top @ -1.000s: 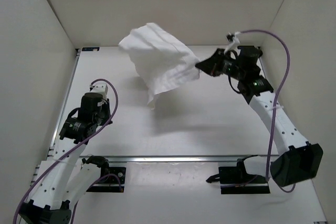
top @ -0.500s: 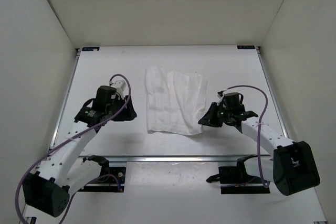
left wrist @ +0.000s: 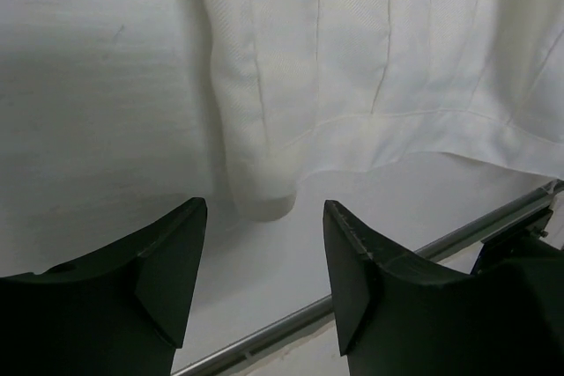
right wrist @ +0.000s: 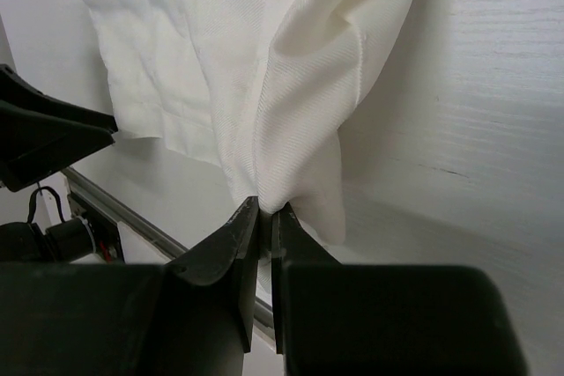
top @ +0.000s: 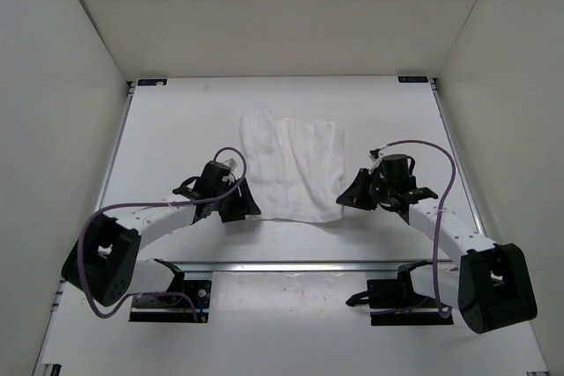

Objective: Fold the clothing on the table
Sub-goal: Flatten the skirt out

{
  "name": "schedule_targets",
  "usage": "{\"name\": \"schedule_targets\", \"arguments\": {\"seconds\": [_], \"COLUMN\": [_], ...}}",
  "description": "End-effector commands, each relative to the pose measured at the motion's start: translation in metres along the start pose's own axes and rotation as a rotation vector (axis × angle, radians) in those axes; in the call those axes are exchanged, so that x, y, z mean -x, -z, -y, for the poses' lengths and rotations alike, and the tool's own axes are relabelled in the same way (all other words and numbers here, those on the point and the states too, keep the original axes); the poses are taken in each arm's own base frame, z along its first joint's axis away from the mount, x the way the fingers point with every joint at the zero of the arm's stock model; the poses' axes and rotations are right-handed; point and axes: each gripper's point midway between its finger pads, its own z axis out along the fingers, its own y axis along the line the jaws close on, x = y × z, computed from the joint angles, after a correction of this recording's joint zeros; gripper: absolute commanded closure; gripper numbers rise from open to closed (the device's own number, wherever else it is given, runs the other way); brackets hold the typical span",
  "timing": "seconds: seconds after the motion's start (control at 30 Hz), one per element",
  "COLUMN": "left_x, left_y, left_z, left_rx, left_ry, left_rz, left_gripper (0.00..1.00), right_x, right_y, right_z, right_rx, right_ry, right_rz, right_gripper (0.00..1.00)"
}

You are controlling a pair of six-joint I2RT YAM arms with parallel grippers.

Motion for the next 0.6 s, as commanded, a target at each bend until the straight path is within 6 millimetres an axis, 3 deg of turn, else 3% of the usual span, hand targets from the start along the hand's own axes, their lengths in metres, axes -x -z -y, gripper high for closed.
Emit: {"name": "schedule_targets", "arguments": {"seconds": [0.0, 0.1, 0.13, 0.23, 0.27, 0.33, 0.4, 0.43, 0.47, 0.5, 0.53, 0.57], "left_x": [0.016, 0.012, 0.010, 0.025, 0.039, 0.070, 0.126, 0.141, 0.166, 0.187, 0.193, 0.212], "left_y": [-0.011, -0.022, -0.026, -0.030, -0.028, -0.014, 0.026, 0.042, 0.072, 0.108, 0.126, 0.166], "left_z": [0.021, 0.014, 0.013, 0.017, 0.023, 0.041, 0.079, 0.091, 0.109, 0.136, 0.136, 0.159], "left_rx": [-0.043, -0.013, -0.008, -0.001, -0.005, -0.026, -0.074, -0.088, -0.092, -0.127, -0.092, -0.123], "left_ry": [0.010, 0.017, 0.025, 0.001, -0.017, -0.051, -0.110, -0.130, -0.161, -0.187, -0.206, -0.238], "left_rz": [0.046, 0.039, 0.030, 0.056, 0.076, 0.132, 0.236, 0.272, 0.341, 0.405, 0.429, 0.524], "left_gripper": [0.35, 0.40, 0.46, 0.82, 0.99, 1.00, 1.00, 1.00, 1.00, 1.00, 1.00, 1.00], "right_x": [0.010, 0.009, 0.009, 0.010, 0.014, 0.025, 0.060, 0.081, 0.092, 0.107, 0.124, 0.135], "right_y": [0.001, 0.002, 0.001, 0.003, 0.004, 0.007, 0.024, 0.039, 0.046, 0.065, 0.087, 0.100], "right_z": [-0.007, -0.008, -0.007, -0.013, -0.015, -0.025, -0.058, -0.080, -0.086, -0.111, -0.131, -0.140], "right_rx": [0.037, 0.047, 0.050, 0.080, 0.088, 0.110, 0.147, 0.170, 0.159, 0.180, 0.187, 0.179], "right_ry": [0.046, 0.058, 0.060, 0.076, 0.074, 0.118, 0.188, 0.241, 0.270, 0.313, 0.352, 0.372], "right_rz": [0.044, 0.040, 0.039, 0.033, 0.032, 0.034, 0.084, 0.126, 0.155, 0.198, 0.265, 0.313], "right_gripper": [1.00, 1.00, 1.00, 1.00, 1.00, 1.00, 1.00, 1.00, 1.00, 1.00, 1.00, 1.00]}}
